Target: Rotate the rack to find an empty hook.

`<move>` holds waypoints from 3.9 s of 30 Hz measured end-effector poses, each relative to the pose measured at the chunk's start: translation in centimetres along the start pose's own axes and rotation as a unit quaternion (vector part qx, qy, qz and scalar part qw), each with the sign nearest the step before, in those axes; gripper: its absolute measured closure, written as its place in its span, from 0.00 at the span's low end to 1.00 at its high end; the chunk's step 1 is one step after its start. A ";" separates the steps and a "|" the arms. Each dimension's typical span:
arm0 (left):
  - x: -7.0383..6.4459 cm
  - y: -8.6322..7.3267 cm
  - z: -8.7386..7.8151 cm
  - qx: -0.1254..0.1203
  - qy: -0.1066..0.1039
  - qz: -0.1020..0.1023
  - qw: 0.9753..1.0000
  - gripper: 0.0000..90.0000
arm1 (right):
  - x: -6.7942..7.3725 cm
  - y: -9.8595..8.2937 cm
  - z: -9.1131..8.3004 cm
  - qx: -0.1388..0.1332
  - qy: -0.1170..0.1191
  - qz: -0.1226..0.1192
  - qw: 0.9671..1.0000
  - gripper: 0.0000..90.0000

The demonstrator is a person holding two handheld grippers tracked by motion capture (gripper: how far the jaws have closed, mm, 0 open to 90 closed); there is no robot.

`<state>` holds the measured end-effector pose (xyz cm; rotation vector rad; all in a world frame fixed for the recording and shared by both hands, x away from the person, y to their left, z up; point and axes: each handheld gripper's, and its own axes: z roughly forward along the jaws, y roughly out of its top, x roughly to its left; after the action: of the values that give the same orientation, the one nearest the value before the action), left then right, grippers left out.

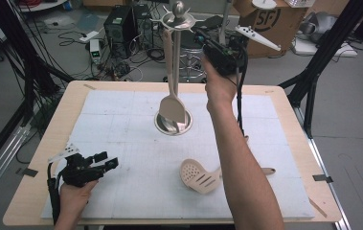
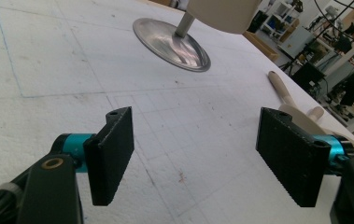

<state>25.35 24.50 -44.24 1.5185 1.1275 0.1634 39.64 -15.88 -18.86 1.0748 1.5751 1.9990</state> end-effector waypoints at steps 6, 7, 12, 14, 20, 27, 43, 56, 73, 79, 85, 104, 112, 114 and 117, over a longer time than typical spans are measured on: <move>0.0 0.0 0.0 0.003 0.000 0.001 1.000 0.32 | 1.2 -0.4 0.4 0.005 0.013 -0.013 1.000 1.00; 0.0 0.0 0.0 0.002 0.000 0.002 1.000 0.32 | 1.4 -0.5 0.5 0.007 0.017 -0.012 1.000 1.00; 0.0 0.0 0.0 0.001 -0.001 0.001 1.000 0.32 | 2.2 -1.1 1.2 0.004 0.030 -0.004 1.000 1.00; 0.0 0.0 0.0 0.001 -0.001 0.000 1.000 0.32 | 2.4 -1.2 1.4 0.004 0.032 -0.003 0.999 1.00; 0.0 0.0 -0.1 0.000 0.000 -0.001 1.000 0.32 | 3.5 -1.4 2.4 0.008 0.039 -0.003 0.999 1.00; 0.1 0.1 -0.1 -0.001 -0.002 -0.001 1.000 0.32 | 4.0 -2.0 3.2 0.010 0.039 0.001 0.999 1.00; 0.1 0.0 -0.3 -0.004 -0.002 -0.003 1.000 0.32 | 3.6 -2.6 3.4 0.009 0.036 0.006 0.999 1.00; 0.0 0.0 -0.2 -0.002 -0.001 -0.003 1.000 0.32 | -0.1 -1.0 0.3 -0.036 -0.017 0.027 0.999 1.00; 0.0 -0.1 -0.1 0.000 -0.002 -0.001 1.000 0.32 | 1.3 -0.7 0.5 -0.021 -0.009 -0.019 1.000 1.00; -0.1 -0.1 -0.1 0.001 -0.002 -0.001 1.000 0.32 | 1.9 -1.0 0.7 -0.017 -0.004 -0.029 0.999 1.00; -0.1 -0.1 -0.1 0.001 -0.002 0.000 1.000 0.32 | 2.6 -1.4 1.3 -0.014 0.003 -0.028 0.999 1.00; 0.1 0.0 -0.3 -0.005 -0.002 -0.002 1.000 0.32 | 4.6 -1.9 3.7 -0.001 0.019 -0.025 1.000 1.00; -0.1 -0.1 -0.1 0.002 -0.005 0.002 1.000 0.33 | 3.6 -1.9 2.1 0.003 0.021 -0.014 1.000 0.95; 0.0 0.0 -0.1 0.002 -0.003 0.002 1.000 0.33 | 3.3 -1.9 1.4 0.005 0.018 -0.013 1.000 0.89; 0.1 0.0 -0.2 0.000 0.000 0.000 1.000 0.32 | 3.0 -2.0 0.8 0.009 0.013 -0.012 1.000 0.79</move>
<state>25.21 24.70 -44.22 1.5184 1.1277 0.1635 38.01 -12.69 -19.74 1.0363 1.6140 1.9955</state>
